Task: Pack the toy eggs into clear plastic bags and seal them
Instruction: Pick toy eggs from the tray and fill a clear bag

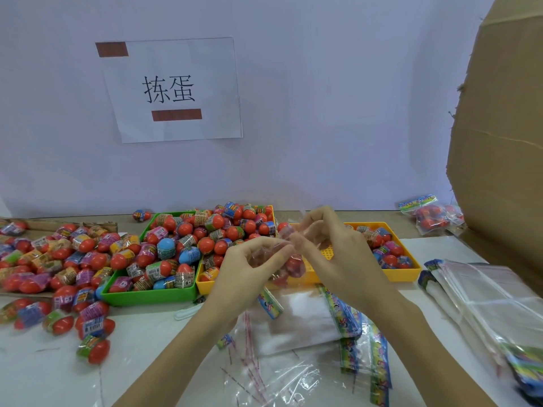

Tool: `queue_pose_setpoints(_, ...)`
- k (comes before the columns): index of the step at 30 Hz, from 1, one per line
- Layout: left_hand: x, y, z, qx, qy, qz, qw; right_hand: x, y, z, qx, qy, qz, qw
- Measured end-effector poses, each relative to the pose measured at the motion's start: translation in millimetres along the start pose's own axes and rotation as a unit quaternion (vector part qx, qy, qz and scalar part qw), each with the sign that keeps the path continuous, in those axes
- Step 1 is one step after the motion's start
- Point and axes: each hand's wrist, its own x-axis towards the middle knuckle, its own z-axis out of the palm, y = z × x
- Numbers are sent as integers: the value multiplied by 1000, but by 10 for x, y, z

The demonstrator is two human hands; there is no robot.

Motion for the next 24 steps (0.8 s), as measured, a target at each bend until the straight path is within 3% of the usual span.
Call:
queue_pose_setpoints(7, 0, -4, -20, -45, 31, -31, 998, -2, 54, 0, 21, -53, 26, 998)
queue_pose_setpoints(13, 11, 8, -68, 17, -89, -20, 996, 12, 73, -63, 12, -34, 28, 999)
queue_pose_setpoints(24, 10, -43, -75, 218, -17, 99, 971, -16, 21, -46, 44, -56, 5, 997)
